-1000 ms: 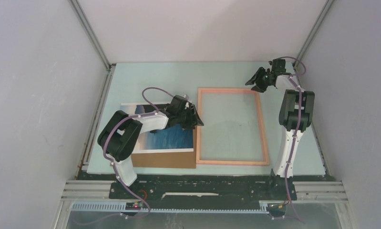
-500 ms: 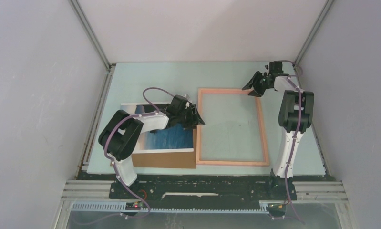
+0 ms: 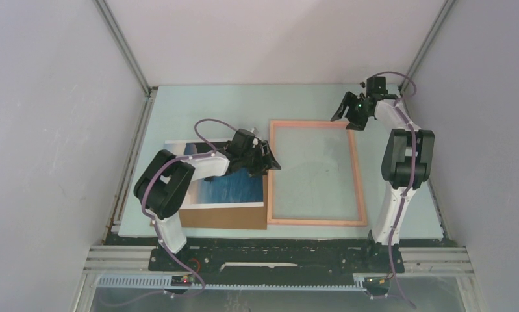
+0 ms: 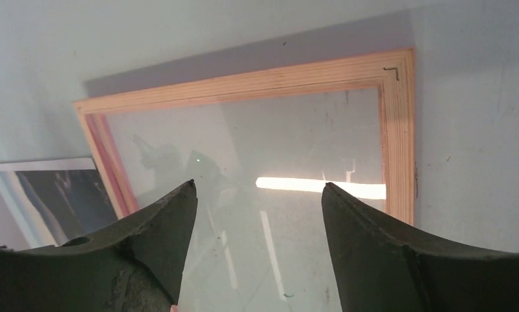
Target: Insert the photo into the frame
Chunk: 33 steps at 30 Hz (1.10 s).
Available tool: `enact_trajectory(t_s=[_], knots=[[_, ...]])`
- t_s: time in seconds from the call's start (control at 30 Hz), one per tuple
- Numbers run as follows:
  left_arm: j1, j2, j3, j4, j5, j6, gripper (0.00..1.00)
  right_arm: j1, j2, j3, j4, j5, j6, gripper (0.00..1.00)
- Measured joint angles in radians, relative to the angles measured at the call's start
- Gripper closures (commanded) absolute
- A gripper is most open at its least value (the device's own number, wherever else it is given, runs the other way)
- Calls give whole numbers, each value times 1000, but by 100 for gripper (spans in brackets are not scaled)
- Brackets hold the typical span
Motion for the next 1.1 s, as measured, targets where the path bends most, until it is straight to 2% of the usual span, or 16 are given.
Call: enact_trajectory(t_s=[0.2,0.4,0.53,0.6,0.67,0.73,0.77,0.9,1.1], knots=[[2,1,0,-2,36,-1,29,-16,-5,-13,-34,34,-31,21],[6,11,0,14,66,-11,29,-68,-156,-273,-19,58,-27,20],[6,11,0,21,75,-23,25,-100,-202,-324,-23,68,-25,20],[7,10,-1,24,80,-27,21,-108,-202,-324,-8,74,-25,23],[8,4,-5,22,80,-27,20,-108,-202,-323,18,76,-24,35],[8,-2,-5,11,80,-22,20,-108,-190,-297,29,71,-19,46],[8,-4,-5,4,80,-18,21,-107,-173,-267,37,64,-15,48],[9,-8,-5,-22,81,-9,22,-99,-80,-142,115,32,6,48],[11,-8,-5,-28,83,1,23,-69,97,58,134,24,15,53]])
